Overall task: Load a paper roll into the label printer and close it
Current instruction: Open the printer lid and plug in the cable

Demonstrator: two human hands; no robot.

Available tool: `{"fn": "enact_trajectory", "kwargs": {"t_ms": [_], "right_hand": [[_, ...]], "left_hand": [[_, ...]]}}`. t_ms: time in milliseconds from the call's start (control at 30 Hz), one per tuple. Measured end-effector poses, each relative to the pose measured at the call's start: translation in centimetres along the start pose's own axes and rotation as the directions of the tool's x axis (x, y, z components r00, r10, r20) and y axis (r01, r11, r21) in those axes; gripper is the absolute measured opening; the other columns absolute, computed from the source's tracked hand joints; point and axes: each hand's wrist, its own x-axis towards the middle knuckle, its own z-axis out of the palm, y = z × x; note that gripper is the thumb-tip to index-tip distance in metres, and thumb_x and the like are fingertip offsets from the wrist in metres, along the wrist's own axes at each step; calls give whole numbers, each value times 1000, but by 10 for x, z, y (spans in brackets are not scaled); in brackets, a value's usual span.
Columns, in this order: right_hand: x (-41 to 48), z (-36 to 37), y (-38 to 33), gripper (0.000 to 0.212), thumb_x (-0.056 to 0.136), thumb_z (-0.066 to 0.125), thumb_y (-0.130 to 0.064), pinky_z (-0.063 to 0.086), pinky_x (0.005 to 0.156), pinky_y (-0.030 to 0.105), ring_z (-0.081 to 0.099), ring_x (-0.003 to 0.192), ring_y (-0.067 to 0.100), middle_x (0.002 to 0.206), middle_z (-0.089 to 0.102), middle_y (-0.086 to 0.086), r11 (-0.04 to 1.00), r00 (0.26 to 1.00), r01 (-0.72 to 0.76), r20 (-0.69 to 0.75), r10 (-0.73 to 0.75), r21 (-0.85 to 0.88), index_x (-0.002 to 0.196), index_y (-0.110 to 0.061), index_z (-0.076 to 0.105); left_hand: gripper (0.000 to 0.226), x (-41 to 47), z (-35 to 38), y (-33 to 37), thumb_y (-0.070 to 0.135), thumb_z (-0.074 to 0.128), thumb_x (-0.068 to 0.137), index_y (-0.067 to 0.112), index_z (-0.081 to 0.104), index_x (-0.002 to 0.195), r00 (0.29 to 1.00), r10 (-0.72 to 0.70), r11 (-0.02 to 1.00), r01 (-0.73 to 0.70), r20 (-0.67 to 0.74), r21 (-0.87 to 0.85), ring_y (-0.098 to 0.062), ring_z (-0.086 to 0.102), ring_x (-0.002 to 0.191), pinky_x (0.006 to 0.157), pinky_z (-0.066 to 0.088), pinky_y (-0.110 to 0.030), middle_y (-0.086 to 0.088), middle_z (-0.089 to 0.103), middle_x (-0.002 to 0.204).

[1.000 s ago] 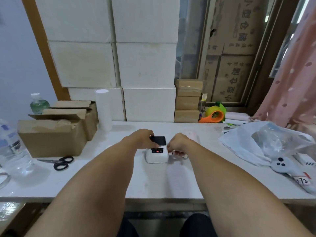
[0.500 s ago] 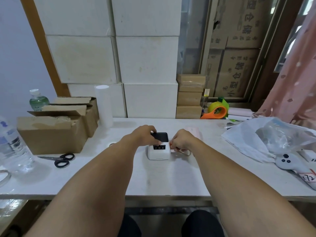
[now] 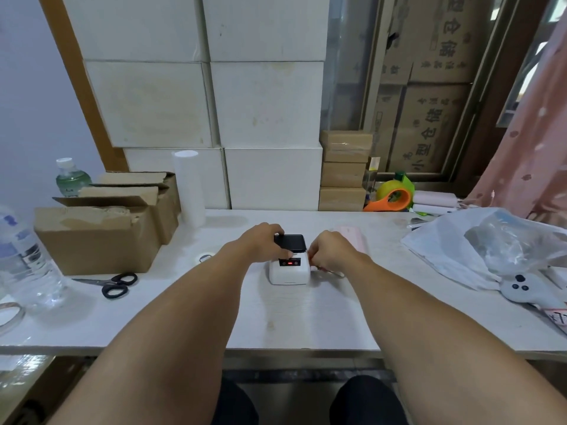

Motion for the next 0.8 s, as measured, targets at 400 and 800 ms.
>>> {"fn": "enact_trajectory", "kwargs": {"t_ms": [400, 800], "right_hand": [[1, -14, 2, 12, 83, 75, -15, 63, 79, 37, 74, 80, 22, 76, 76, 1, 1000, 998, 8, 62, -7, -18, 78, -22, 83], [4, -26, -31, 16, 80, 66, -20, 58, 65, 32, 72, 68, 24, 71, 75, 3, 996, 996, 26, -78, -33, -90, 85, -23, 81]], "left_hand": [[44, 11, -17, 2, 50, 54, 100, 16, 66, 125, 994, 79, 966, -94, 72, 243, -28, 61, 110, 93, 50, -42, -5, 69, 116], [56, 30, -12, 0, 62, 44, 98, 11, 65, 103, 984, -165, 981, 157, -65, -113, -28, 76, 83, 77, 58, -39, -12, 75, 98]]}}
